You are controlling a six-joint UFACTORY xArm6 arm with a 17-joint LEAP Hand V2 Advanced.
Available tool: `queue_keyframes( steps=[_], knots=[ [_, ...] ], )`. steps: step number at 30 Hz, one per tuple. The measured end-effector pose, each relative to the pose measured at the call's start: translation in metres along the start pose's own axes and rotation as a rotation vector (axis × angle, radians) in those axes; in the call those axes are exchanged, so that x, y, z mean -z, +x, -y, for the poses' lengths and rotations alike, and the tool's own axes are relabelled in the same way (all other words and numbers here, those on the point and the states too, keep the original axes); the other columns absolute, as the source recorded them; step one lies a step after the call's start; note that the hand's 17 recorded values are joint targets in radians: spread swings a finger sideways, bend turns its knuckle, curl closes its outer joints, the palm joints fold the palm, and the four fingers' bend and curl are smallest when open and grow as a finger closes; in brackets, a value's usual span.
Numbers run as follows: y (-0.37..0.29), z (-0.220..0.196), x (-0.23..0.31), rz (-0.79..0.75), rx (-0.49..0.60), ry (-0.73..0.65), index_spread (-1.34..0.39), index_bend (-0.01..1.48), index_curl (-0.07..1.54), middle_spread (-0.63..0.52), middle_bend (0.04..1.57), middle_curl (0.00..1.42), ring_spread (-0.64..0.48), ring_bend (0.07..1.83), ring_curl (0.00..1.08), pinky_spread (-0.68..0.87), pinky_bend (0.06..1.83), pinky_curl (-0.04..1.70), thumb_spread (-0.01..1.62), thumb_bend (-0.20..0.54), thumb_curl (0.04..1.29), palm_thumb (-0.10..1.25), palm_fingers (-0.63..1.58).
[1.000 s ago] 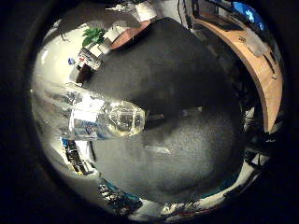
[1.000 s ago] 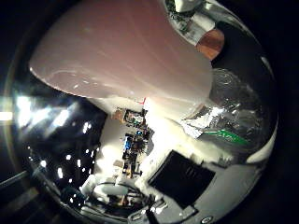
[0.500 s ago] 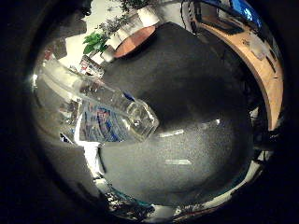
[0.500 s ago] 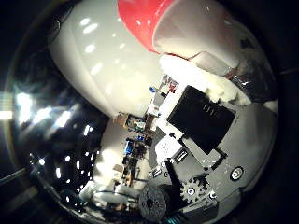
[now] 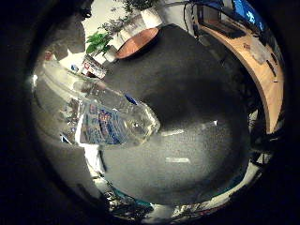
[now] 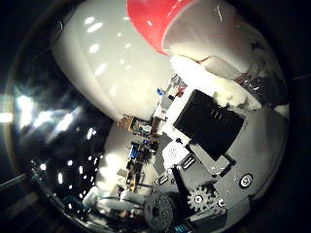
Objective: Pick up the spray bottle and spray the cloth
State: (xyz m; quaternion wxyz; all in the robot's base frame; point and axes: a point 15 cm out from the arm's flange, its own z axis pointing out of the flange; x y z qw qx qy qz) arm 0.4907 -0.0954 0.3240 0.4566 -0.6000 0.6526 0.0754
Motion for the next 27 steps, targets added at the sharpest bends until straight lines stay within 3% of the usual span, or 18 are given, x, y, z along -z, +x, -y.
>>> queue_keyframes(
  steps=[7,20,27],
  knots=[
    [-0.021,-0.025,0.039,-0.146,0.054,-0.116,-0.27,1.12,0.65,-0.18,1.32,0.66,-0.22,1.41,0.58,-0.32,1.33,0.53,0.85,-0.015,0.85,1.02,1.23],
    [-0.142,-0.087,0.074,-0.113,0.201,-0.315,-0.27,1.13,0.65,-0.18,1.32,0.66,-0.21,1.43,0.57,-0.32,1.3,0.56,0.84,-0.014,0.89,1.0,1.24],
    [-0.22,-0.093,0.08,-0.122,0.248,-0.329,-0.27,1.13,0.64,-0.18,1.32,0.66,-0.2,1.43,0.57,-0.33,1.3,0.58,0.83,-0.014,0.91,1.0,1.24]
  ],
)
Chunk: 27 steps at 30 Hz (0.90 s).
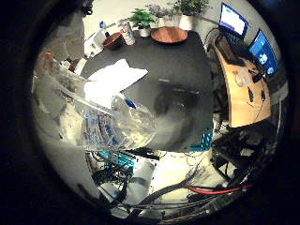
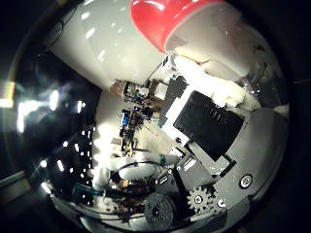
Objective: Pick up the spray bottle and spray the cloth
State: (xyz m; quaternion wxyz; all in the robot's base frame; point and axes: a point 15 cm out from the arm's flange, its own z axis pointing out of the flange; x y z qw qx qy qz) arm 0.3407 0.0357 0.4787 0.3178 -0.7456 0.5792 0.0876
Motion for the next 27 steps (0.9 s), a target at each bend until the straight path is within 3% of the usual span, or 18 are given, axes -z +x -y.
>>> queue_keyframes(
  steps=[12,27],
  knots=[
    [-0.054,0.02,-0.017,-0.132,0.073,-0.068,-0.27,1.13,0.65,-0.18,1.32,0.66,-0.21,1.44,0.56,-0.33,1.29,0.6,0.81,-0.015,0.93,1.0,1.24],
    [0.004,0.019,-0.163,-0.248,0.013,-0.305,-0.27,1.14,0.65,-0.18,1.32,0.66,-0.21,1.43,0.58,-0.33,1.29,0.61,0.76,-0.017,0.94,1.0,1.23]
  ],
)
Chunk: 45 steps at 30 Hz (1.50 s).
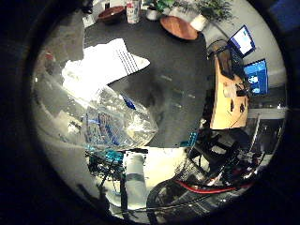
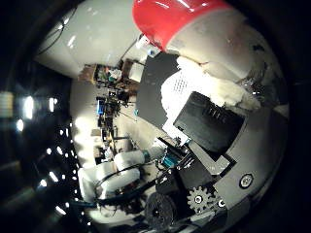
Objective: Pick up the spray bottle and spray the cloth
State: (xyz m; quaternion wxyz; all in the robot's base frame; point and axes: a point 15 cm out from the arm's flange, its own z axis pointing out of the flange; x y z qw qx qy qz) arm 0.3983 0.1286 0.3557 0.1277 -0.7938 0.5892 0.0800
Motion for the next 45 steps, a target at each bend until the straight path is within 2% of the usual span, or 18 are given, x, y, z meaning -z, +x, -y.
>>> queue_keyframes(
  steps=[7,16,23,29,38,45],
  knots=[
    [0.004,0.007,0.0,-0.002,-0.01,-0.003,-0.27,1.14,0.65,-0.18,1.32,0.66,-0.21,1.43,0.57,-0.33,1.28,0.61,0.76,-0.016,0.94,1.0,1.24],
    [-0.012,0.003,0.098,-0.023,0.024,0.123,-0.27,1.13,0.65,-0.18,1.32,0.66,-0.21,1.44,0.57,-0.33,1.28,0.61,0.76,-0.016,0.94,1.0,1.24],
    [-0.023,-0.011,0.132,-0.03,0.047,0.196,-0.27,1.13,0.65,-0.18,1.32,0.67,-0.21,1.44,0.57,-0.33,1.28,0.61,0.75,-0.017,0.95,0.99,1.24],
    [-0.024,-0.009,0.111,-0.018,0.045,0.161,-0.27,1.13,0.65,-0.18,1.33,0.67,-0.21,1.44,0.57,-0.33,1.28,0.61,0.74,-0.017,0.95,0.99,1.24],
    [-0.002,0.004,0.006,-0.01,0.003,0.062,-0.27,1.13,0.65,-0.18,1.33,0.67,-0.21,1.44,0.57,-0.33,1.28,0.61,0.73,-0.017,0.95,0.99,1.24],
    [-0.004,0.008,0.009,-0.008,0.007,0.063,-0.27,1.13,0.65,-0.18,1.33,0.67,-0.21,1.44,0.57,-0.33,1.28,0.61,0.73,-0.019,0.96,0.99,1.24]
  ],
)
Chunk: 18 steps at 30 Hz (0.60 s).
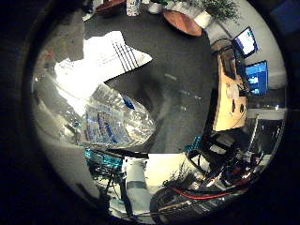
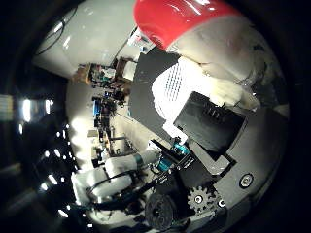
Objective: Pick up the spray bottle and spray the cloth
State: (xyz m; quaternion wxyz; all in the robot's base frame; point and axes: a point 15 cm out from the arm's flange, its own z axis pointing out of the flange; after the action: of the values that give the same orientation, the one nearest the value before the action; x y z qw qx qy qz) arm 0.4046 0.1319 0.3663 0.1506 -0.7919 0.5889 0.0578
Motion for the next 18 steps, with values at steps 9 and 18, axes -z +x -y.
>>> queue_keyframes(
  steps=[9,18],
  knots=[
    [-0.059,-0.009,0.038,0.035,0.126,-0.032,-0.27,1.13,0.65,-0.18,1.32,0.67,-0.21,1.44,0.57,-0.33,1.28,0.61,0.72,-0.017,0.96,0.99,1.24],
    [-0.152,-0.013,0.07,0.19,0.27,0.022,-0.27,1.13,0.65,-0.18,1.32,0.67,-0.21,1.44,0.57,-0.33,1.27,0.61,0.71,-0.018,0.96,0.99,1.24]
  ],
)
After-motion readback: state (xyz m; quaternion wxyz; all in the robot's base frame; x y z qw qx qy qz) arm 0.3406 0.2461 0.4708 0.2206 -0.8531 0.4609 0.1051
